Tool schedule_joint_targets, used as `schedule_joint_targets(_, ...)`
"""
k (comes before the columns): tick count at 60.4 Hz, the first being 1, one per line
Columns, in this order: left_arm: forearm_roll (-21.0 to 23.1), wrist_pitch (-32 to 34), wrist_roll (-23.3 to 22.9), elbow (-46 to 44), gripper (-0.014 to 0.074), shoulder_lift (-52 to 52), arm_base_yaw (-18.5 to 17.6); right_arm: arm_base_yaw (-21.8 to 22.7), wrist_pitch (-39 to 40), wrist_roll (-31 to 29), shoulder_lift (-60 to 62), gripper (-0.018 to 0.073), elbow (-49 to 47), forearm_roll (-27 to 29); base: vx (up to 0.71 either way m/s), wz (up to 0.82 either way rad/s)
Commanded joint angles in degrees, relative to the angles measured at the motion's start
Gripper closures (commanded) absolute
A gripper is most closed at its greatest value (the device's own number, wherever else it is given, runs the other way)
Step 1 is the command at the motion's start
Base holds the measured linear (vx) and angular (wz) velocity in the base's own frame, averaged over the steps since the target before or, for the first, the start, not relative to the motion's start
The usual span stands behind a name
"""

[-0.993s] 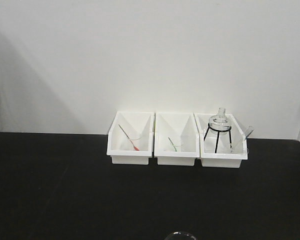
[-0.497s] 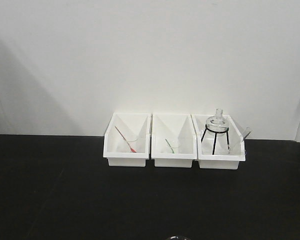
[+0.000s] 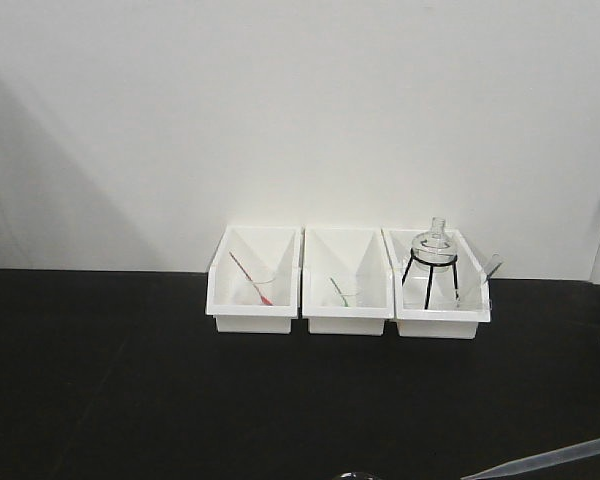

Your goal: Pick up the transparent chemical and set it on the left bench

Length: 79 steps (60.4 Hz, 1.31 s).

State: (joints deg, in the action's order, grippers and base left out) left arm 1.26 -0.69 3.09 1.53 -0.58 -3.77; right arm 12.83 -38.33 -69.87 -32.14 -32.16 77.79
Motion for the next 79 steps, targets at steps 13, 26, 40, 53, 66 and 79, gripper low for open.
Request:
schedule_joint_targets(13, 0.0, 4.5, -0.4, 0.9, 0.06, -1.1, -0.1, -0.2, -4.4, -17.0, -13.6, 0.0557, -1.6, 17.5, 0.0, 0.0)
schedule_joint_targets(26, 0.0, 4.5, -0.4, 0.9, 0.06, -1.1, -0.1, -0.2, -7.7, -26.3, -22.7, 0.0561, -1.6, 22.5, 0.0, 0.0)
schedule_joint_targets(40, 0.0, 4.5, -0.4, 0.9, 0.06, -1.1, -0.1, -0.2, -9.4, -31.3, -29.4, 0.0561, -3.7, 23.4, 0.0, 0.0)
schedule_joint_targets(53, 0.0, 4.5, -0.4, 0.9, 0.06, -1.1, -0.1, -5.7, -12.1, -34.3, -37.9, 0.0561, -10.1, 22.3, 0.0, 0.0)
schedule_joint_targets(66, 0.0, 4.5, -0.4, 0.9, 0.06, -1.1, -0.1, -14.6, -4.7, -36.3, -41.4, 0.0561, -11.4, 22.1, 0.0, 0.0)
schedule_joint_targets(79, 0.0, 4.5, -0.4, 0.9, 0.06, -1.1, -0.1, -20.1, -0.3, -36.7, -45.1, 0.0561, -11.4, 20.9, 0.0, 0.0)
